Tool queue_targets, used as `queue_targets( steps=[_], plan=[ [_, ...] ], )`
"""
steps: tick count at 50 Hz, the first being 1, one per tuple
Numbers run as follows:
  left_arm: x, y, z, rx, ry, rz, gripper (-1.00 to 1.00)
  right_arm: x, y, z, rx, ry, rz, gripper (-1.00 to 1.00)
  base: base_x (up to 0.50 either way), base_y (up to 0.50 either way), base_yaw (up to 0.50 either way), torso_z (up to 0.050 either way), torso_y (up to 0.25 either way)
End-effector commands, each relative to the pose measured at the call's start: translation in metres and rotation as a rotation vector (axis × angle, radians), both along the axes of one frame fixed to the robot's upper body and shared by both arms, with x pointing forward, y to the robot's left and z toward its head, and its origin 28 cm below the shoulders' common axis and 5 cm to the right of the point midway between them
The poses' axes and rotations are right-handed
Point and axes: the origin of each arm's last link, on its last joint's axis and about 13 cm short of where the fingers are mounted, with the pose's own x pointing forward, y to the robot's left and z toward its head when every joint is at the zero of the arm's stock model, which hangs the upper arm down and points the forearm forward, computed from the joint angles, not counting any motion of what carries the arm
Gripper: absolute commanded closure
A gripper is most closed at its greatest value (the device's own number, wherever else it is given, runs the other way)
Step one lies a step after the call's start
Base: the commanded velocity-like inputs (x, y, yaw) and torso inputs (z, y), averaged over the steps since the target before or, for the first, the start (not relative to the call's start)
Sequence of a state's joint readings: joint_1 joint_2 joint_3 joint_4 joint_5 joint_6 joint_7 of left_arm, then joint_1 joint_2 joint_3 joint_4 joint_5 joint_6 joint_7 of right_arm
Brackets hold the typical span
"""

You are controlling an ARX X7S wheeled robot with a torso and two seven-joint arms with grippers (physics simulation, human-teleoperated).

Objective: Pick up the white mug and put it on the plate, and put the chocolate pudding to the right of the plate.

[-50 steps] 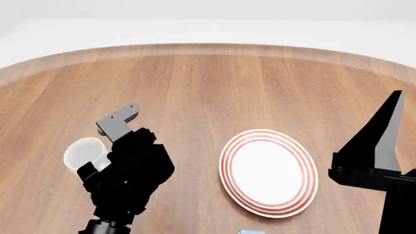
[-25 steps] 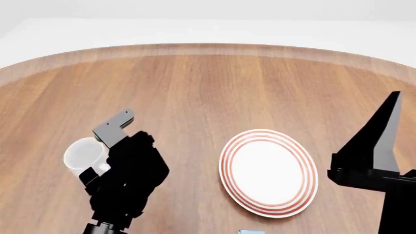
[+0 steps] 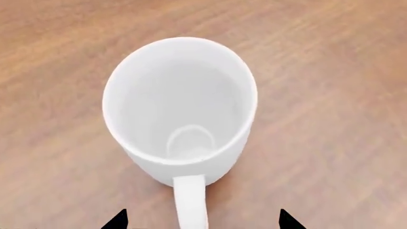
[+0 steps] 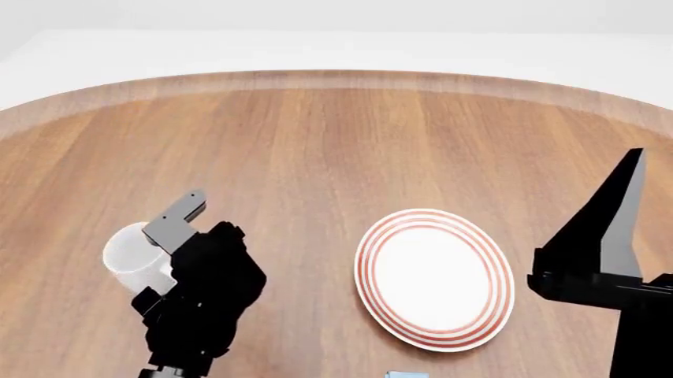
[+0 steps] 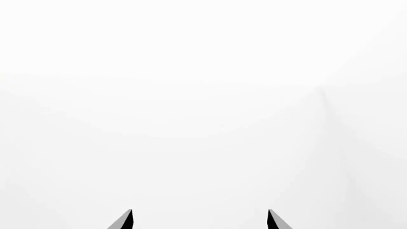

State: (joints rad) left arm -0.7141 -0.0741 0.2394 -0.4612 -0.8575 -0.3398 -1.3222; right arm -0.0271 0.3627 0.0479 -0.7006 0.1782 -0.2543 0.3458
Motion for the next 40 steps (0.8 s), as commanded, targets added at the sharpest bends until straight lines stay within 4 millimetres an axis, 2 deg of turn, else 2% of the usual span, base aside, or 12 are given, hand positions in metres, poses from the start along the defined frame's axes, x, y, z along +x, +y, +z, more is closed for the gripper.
queue_targets(
  steps=[1, 11, 29, 40],
  plan=[
    [0.003, 0.002, -0.003, -0.055, -0.015, 0.011, -1.0, -0.001, -0.002, 0.002, -0.015, -0.016, -0.017, -1.0, 0.0, 0.0, 0.0, 0.0, 0.0],
    [0.002, 0.007, -0.006, -0.065, -0.01, 0.039, -1.0, -0.001, -0.002, 0.0, -0.018, -0.011, -0.014, -1.0, 0.0, 0.0, 0.0, 0.0, 0.0],
    [0.006, 0.0, -0.013, -0.095, -0.005, -0.002, -1.0, 0.0, -0.001, -0.001, -0.018, -0.003, -0.013, -1.0, 0.0, 0.0, 0.0, 0.0, 0.0],
    [0.008, 0.004, -0.014, -0.1, -0.006, 0.011, -1.0, 0.002, -0.001, -0.003, -0.016, 0.006, -0.014, -1.0, 0.0, 0.0, 0.0, 0.0, 0.0]
  ],
)
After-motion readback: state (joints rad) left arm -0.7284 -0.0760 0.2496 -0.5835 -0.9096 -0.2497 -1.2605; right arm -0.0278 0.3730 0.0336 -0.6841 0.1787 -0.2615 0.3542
